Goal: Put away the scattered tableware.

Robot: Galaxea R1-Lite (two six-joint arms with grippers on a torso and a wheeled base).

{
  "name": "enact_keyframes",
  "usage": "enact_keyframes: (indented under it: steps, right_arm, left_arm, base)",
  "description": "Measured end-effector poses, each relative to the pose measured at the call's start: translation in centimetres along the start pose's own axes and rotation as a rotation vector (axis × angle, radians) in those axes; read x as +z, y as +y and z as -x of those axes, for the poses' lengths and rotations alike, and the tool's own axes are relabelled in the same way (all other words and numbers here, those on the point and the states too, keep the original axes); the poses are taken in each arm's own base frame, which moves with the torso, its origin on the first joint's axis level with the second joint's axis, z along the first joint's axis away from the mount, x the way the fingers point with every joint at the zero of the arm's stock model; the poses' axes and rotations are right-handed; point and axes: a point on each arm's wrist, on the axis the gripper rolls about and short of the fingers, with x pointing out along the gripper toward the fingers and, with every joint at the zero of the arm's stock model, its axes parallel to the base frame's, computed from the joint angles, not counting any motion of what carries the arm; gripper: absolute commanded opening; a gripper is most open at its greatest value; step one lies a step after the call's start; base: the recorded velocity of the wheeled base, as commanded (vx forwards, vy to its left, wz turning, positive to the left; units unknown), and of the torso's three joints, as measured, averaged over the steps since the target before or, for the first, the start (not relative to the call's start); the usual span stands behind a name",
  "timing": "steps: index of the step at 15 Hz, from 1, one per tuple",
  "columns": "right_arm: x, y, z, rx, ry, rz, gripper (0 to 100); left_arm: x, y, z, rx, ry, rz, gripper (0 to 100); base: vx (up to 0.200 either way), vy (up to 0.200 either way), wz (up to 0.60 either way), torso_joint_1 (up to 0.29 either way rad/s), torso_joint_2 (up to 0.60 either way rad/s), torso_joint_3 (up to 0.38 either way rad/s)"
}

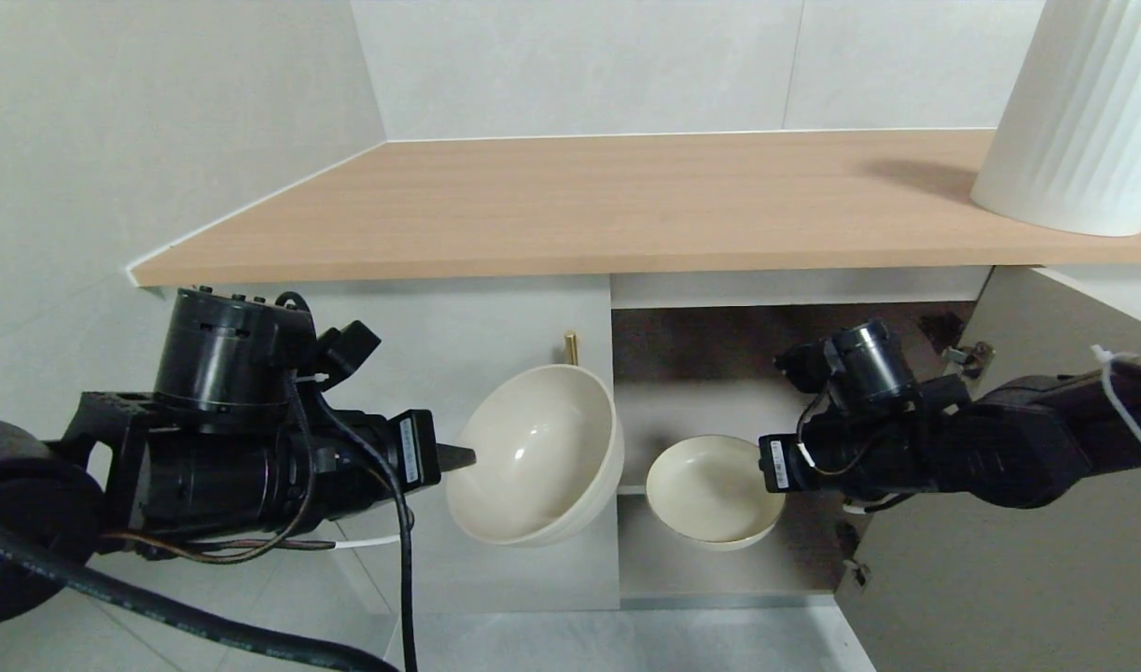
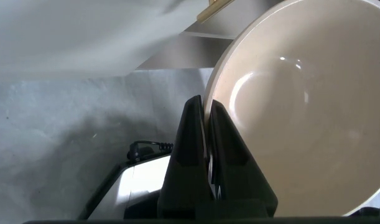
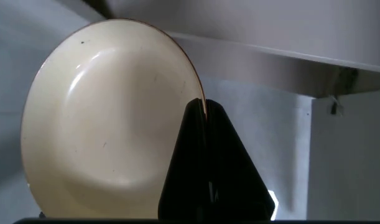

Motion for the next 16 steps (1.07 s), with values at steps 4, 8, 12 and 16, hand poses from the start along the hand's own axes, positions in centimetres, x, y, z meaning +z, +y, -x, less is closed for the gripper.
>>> enact_keyframes:
  steps: [4, 8, 12, 16]
  right_arm:
    - [0.0, -0.3, -4.8, -0.065, -0.081, -0.099, 0]
    - [-0.1, -1.9, -8.7, -0.124, -0.073, -0.19, 0]
    - [0.5, -3.6, -11.9, -0.218, -0.111, -0.287, 0]
    - [0.8, -4.7, -14.0, -0.292, -0.143, -0.316, 0]
  left_arm:
    - [-0.3, 0.0, -0.6, 0.005, 0.021, -0.004, 0]
    - [-0.5, 0.1, -0.9, 0.011, 0.032, -0.002, 0]
    - [-0.7, 0.0, -1.2, 0.012, 0.044, -0.005, 0]
    - [-0.8, 0.1, -1.4, 0.016, 0.052, -0.004, 0]
  base:
    - [0.0, 0.0, 0.0, 0.0, 0.0, 0.0]
    - [0.0, 0.0, 0.0, 0.0, 0.0, 0.0]
    - [0.0, 0.0, 0.0, 0.0, 0.0, 0.0]
    - [0.0, 0.0, 0.0, 0.0, 0.0, 0.0]
